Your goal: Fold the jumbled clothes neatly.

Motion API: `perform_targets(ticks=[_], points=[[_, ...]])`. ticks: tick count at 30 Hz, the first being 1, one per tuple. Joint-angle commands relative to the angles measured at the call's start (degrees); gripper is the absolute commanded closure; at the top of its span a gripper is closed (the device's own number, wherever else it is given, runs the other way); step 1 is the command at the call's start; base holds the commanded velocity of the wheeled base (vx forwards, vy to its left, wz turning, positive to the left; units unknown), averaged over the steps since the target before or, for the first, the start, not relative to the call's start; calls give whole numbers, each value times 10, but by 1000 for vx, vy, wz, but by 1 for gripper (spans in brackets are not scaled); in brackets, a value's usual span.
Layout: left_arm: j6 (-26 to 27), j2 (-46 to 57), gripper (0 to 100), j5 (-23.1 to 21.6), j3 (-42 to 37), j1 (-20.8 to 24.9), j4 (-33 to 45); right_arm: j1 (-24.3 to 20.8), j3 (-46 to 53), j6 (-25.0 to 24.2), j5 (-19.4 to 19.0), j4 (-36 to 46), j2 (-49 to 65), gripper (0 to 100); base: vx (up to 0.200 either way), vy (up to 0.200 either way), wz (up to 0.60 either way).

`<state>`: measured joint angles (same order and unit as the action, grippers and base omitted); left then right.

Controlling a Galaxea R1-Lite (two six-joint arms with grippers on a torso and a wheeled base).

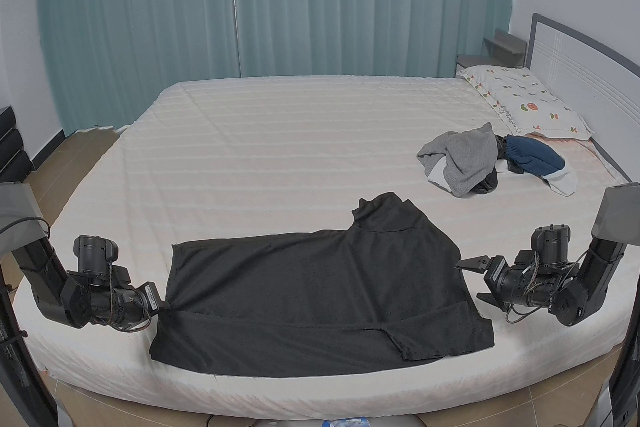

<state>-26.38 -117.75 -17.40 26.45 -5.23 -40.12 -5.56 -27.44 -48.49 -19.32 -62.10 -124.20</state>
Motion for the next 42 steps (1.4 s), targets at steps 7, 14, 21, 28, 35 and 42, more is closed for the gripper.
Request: perform_targets(ticks=[7,14,21,28,35,42], points=[[-1,2,100,0,-4,0,-2,1,-8,79,-5,-22,-51,0,0,0,0],[-2,-2,0,-1,0,1,-1,-9,-25,75,-7,-38,-55,0,0,0,0],[-7,-3,0,-1,39,-12,-1,-13,-25,11,-8,-48,-49,0,0,0,0],[-66,-47,0,0,189,-14,29,-8,-17,-48,-27,-74,-46,0,0,0,0],[-67,-151,0,-1,373,-11,141,-7,-11,-67,-27,-75,-46,0,0,0,0],[-65,-209,0,-1,442,-8,169,-7,-9,-111,-38,-76,-49,0,0,0,0]])
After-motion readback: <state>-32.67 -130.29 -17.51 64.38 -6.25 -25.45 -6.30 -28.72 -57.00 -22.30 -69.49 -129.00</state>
